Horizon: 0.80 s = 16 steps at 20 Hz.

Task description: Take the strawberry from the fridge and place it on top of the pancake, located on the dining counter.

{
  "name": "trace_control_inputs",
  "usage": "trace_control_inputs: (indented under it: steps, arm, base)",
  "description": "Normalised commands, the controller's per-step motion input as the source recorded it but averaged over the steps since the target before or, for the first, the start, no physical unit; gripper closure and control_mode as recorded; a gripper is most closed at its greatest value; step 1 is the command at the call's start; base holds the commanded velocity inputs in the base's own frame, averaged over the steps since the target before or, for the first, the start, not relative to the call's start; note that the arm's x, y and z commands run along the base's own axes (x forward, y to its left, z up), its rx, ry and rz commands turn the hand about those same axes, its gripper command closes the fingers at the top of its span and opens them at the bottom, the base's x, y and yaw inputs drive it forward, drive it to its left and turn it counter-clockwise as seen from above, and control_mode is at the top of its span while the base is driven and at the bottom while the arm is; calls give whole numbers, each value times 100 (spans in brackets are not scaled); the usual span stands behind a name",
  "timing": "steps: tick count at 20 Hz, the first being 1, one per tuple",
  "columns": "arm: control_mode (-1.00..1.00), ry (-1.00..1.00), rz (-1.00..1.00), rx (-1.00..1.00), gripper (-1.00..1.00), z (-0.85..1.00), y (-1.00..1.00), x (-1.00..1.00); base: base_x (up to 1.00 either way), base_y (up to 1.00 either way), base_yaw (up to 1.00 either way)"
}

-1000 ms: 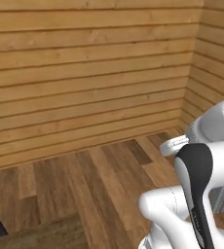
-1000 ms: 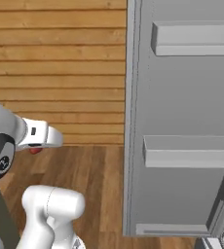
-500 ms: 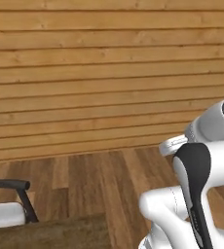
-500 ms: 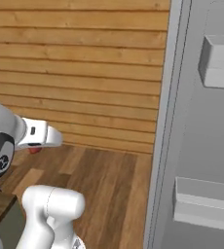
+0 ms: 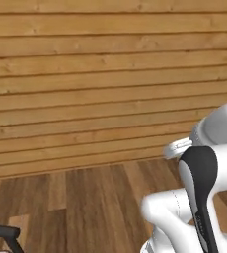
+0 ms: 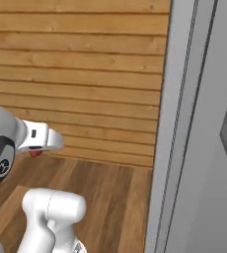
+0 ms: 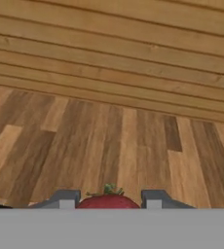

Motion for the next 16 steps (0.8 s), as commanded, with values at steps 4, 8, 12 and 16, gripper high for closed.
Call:
trace_control_inputs:
  steps: [4,8,12,16]
  arm:
    - [100,0,0,0,100,0,0,0]
    - [100,0,0,0,100,0,0,0]
    - [100,0,0,0,100,0,0,0]
    - [100,0,0,0,100,0,0,0]
  base:
    - [100,-1,-26]
    - [100,30,-5]
    - [100,40,6]
    - [100,45,21]
